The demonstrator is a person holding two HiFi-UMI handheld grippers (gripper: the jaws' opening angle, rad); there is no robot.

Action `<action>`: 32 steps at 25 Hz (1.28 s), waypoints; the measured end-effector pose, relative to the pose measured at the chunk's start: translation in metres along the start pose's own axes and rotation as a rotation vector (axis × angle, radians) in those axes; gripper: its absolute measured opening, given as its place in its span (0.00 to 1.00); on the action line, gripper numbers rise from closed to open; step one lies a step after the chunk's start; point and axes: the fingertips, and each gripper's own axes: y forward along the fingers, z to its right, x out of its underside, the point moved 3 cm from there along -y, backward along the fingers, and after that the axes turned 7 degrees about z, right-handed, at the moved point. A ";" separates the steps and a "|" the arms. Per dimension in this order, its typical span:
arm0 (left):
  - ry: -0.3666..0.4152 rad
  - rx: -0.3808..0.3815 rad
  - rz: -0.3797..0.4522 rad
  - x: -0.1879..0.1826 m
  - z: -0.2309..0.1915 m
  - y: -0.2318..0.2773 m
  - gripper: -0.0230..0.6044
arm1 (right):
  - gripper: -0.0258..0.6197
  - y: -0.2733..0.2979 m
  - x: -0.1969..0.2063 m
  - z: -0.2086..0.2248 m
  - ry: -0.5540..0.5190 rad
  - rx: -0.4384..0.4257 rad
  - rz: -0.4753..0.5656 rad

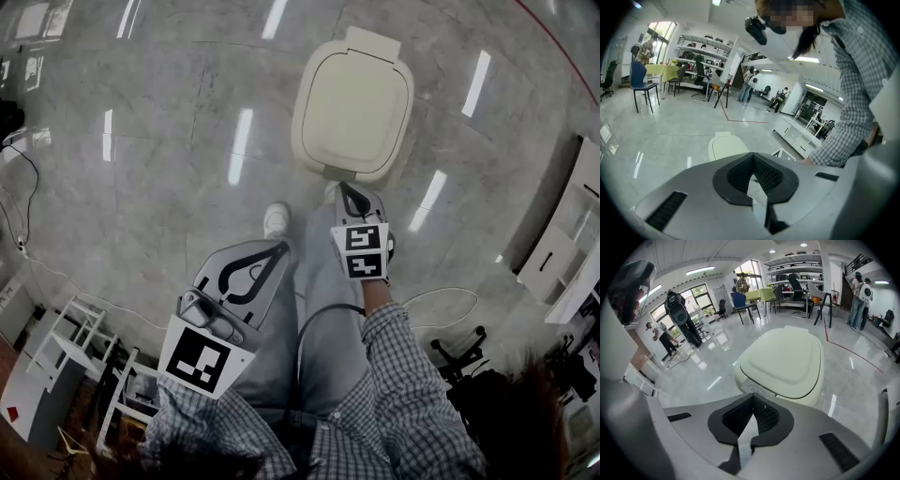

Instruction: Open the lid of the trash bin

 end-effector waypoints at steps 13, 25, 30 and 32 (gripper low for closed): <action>0.003 -0.006 0.017 -0.008 -0.004 -0.003 0.05 | 0.07 0.010 0.007 -0.002 -0.001 0.025 -0.069; 0.006 -0.016 0.025 -0.010 -0.001 -0.004 0.05 | 0.07 0.010 0.010 -0.001 -0.021 0.028 -0.074; 0.003 -0.016 0.024 -0.011 0.000 -0.005 0.05 | 0.07 0.012 0.007 -0.002 -0.023 0.022 -0.078; 0.008 -0.014 0.026 -0.012 0.001 -0.005 0.05 | 0.07 0.012 0.007 -0.003 -0.026 0.022 -0.077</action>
